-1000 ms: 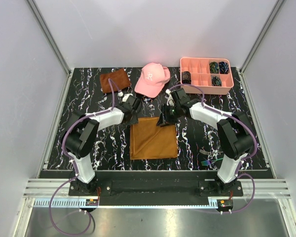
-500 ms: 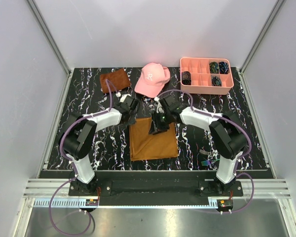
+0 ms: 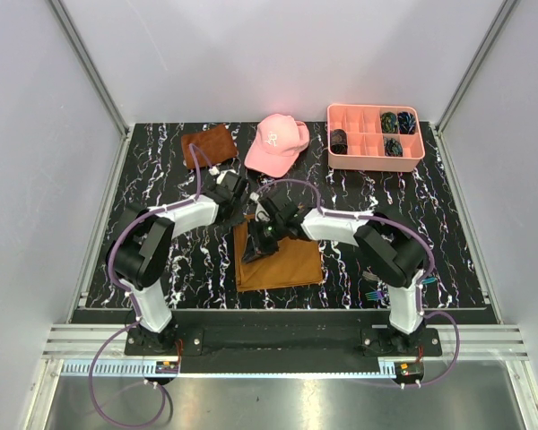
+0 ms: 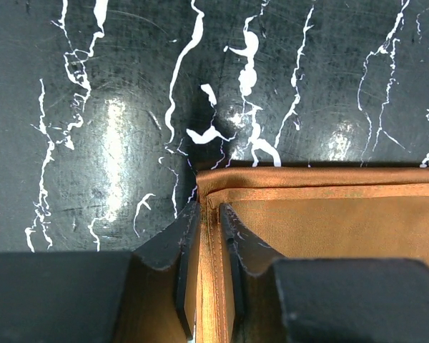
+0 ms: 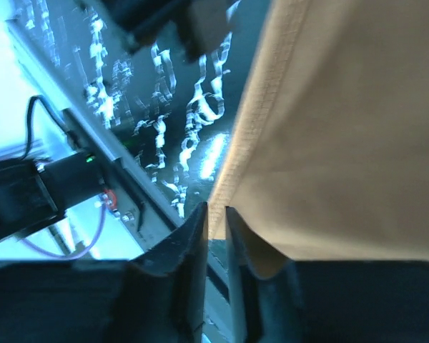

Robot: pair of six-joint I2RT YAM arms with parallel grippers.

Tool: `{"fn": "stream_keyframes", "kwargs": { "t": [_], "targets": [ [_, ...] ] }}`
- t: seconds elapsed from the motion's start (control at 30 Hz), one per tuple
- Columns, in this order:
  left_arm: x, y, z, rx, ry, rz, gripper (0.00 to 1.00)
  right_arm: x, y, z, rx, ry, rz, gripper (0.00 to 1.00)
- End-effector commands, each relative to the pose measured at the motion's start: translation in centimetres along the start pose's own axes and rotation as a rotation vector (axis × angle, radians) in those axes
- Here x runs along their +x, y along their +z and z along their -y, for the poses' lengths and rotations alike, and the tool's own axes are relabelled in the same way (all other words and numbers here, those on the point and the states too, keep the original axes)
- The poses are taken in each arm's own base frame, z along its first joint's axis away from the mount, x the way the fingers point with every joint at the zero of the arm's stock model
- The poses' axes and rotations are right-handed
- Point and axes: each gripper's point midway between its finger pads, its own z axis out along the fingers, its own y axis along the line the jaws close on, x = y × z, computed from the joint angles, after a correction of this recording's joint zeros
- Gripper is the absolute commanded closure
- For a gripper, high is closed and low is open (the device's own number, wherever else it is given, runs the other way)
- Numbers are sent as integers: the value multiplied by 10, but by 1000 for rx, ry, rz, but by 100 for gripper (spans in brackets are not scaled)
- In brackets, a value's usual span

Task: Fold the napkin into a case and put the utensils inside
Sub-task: Smooth out the upper triangle-folded napkin at the center of the board.

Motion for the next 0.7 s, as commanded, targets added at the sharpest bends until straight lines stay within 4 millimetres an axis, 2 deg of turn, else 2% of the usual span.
{"fn": "stream_keyframes", "kwargs": {
  "t": [0.0, 0.07, 0.23, 0.33, 0.47, 0.67],
  "targets": [
    [-17, 0, 13, 53, -7, 40, 80, 9, 6, -24, -133, 25, -16, 79],
    [-16, 2, 13, 51, -9, 34, 80, 14, 12, -26, -161, 24, -26, 81],
    [-17, 4, 16, 56, -10, 27, 81, 37, 31, -14, -149, 48, -89, 82],
    [-14, 7, 16, 61, -18, 10, 82, 39, 38, -9, -140, 51, -98, 82],
    [-10, 9, 13, 59, -25, -12, 83, 37, 35, -7, -116, 46, -80, 82],
    [-16, -1, 19, 121, -69, -22, 83, 34, 16, -4, -25, -18, -60, 82]
  ]
}}
